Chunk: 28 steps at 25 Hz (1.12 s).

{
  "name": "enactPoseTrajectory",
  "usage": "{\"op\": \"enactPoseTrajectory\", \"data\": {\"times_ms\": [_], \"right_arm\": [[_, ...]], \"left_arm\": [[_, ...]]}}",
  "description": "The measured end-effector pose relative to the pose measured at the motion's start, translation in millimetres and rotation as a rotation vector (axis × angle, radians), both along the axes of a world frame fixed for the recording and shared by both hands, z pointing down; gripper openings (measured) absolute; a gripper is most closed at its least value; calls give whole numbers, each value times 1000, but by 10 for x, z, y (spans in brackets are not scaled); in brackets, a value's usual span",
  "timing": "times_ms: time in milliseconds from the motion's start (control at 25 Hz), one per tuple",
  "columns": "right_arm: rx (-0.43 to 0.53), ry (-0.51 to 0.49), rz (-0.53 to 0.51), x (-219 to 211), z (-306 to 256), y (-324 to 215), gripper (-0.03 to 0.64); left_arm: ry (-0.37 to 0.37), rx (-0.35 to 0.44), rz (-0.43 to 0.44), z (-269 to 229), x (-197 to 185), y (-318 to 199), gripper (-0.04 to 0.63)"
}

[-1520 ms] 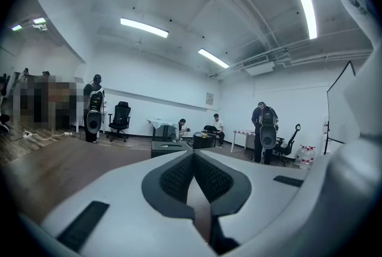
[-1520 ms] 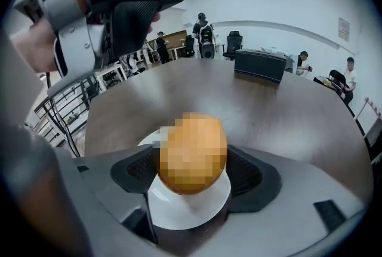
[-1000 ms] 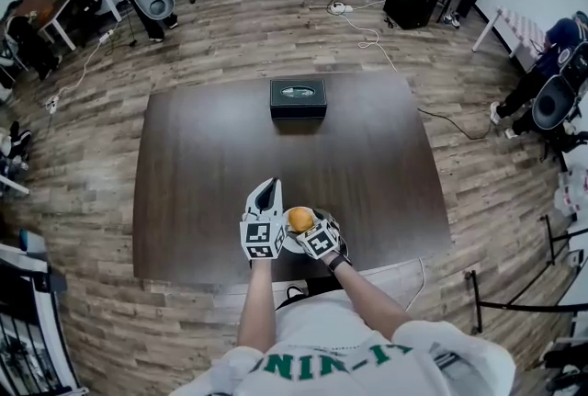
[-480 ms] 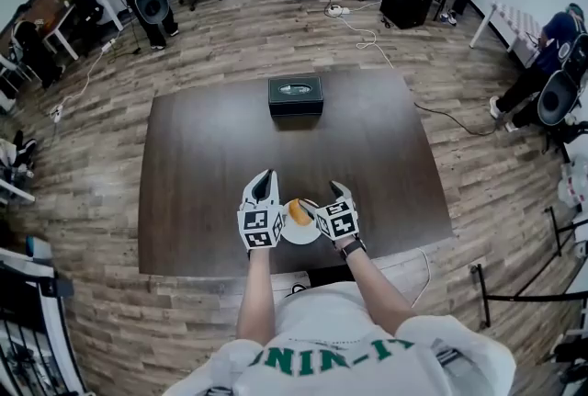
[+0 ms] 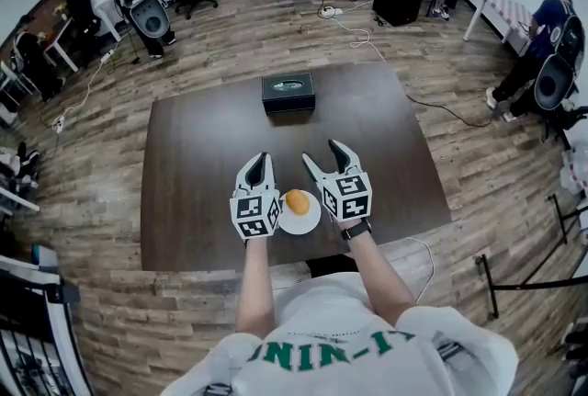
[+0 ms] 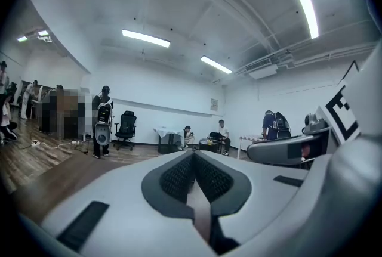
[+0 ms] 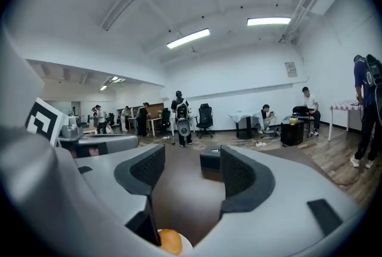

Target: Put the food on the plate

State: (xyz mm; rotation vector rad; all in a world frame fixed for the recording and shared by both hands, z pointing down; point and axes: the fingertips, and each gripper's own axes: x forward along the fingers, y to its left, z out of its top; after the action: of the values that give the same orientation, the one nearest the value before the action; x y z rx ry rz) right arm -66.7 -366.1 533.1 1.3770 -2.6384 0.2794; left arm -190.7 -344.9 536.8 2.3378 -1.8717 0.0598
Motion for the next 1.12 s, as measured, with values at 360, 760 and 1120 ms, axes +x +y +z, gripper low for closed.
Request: {"op": "enactPoseTrajectory", "data": {"times_ms": [360, 760, 1120], "right_arm": [[134, -84, -2, 32, -614, 212, 148], [215, -81, 30, 14, -887, 327, 17], [195, -67, 27, -137, -807, 393, 17]], "left_arm": [[-19, 114, -4, -648, 51, 223, 12], [-25, 169, -8, -842, 24, 334, 12], [-44, 162, -3, -872, -42, 412, 12]]}}
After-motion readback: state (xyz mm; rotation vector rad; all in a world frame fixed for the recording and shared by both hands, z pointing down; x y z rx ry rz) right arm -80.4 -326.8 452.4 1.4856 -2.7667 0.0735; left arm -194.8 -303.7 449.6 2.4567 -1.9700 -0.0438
